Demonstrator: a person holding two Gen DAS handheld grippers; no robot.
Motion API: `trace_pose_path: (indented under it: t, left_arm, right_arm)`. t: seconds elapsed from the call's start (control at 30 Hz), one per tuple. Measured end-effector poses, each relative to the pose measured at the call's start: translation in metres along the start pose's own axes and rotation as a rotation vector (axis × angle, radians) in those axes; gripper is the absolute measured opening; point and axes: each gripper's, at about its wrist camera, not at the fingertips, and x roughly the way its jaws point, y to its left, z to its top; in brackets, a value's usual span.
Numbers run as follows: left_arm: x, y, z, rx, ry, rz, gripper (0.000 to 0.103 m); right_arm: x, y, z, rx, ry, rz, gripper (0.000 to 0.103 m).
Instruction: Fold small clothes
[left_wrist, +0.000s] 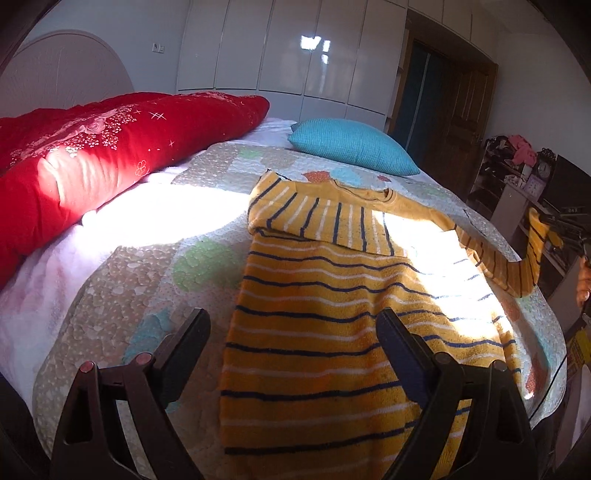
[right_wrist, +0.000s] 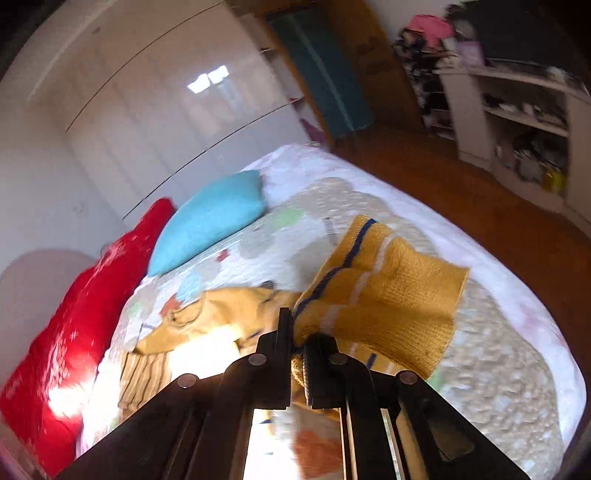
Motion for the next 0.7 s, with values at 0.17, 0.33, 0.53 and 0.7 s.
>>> trace_pose_path:
  t: [0.17,0.33,0.53,0.7]
  left_arm:
    - [-0.015,0.034,-0.013,-0.082,0.016,0.009,0.090]
    - [-0.020,0.066,-0.032,-0.141,0.034,0.042,0.090]
    - [-0.024,0.089,-0.046,-0.186,0.039,0.046,0.090]
    - [-0.023,0.098,-0.047,-0.245,0.040,0.002,0.090]
  right_arm:
    - [0.079,0.144,-0.032,-0.257,0.143,0.136,0.006]
    - [0.156,0.241,-0.105,-0.457,0.315,0.176,0.006]
    - [0.210,0.274,-0.163,-0.599,0.425,0.133,0.009]
    - [0.209,0.287,-0.173,-0.685,0.421,0.126,0.035]
